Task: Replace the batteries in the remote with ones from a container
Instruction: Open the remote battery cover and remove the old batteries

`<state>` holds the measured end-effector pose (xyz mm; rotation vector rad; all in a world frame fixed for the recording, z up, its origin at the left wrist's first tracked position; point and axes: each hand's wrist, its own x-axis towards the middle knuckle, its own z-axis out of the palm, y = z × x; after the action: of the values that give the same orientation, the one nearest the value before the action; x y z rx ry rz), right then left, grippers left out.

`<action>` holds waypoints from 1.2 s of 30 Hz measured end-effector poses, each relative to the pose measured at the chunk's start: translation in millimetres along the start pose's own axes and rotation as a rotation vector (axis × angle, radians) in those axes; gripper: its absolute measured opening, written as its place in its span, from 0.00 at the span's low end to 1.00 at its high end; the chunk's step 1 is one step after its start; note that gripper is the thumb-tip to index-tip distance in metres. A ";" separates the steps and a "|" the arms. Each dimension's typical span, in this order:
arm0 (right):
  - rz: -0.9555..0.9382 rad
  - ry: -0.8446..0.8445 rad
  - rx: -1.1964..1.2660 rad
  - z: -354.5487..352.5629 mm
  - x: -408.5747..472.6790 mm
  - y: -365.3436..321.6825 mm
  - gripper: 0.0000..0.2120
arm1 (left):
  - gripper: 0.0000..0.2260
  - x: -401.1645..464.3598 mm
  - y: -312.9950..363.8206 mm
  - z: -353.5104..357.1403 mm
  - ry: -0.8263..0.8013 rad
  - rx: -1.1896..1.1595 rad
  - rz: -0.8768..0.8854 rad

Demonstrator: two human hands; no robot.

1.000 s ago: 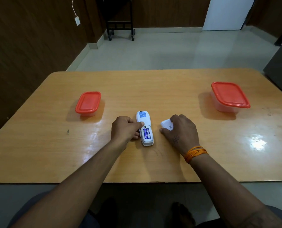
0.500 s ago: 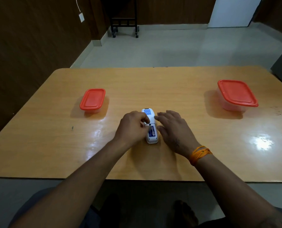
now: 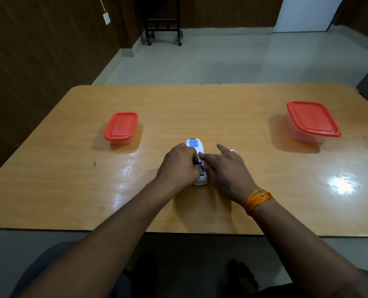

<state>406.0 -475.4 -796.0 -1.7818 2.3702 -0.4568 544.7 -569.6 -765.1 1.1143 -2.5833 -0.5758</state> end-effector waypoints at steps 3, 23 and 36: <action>0.012 0.000 0.006 -0.5 -0.9 -0.2 0.20 | 0.06 2.1 3.3 -2.7 -0.024 -0.011 -0.024; 0.002 0.031 0.044 -3.5 -0.1 -2.5 0.20 | 0.08 -0.4 2.6 -17.6 0.121 -0.315 -0.138; 0.048 0.188 0.022 -14.9 -9.9 -30.8 0.10 | 0.15 10.9 -12.4 -3.4 0.030 -0.145 -0.045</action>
<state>432.6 -471.4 -772.7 -1.7390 2.5130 -0.6688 546.6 -586.3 -766.8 1.1258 -2.4525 -0.7381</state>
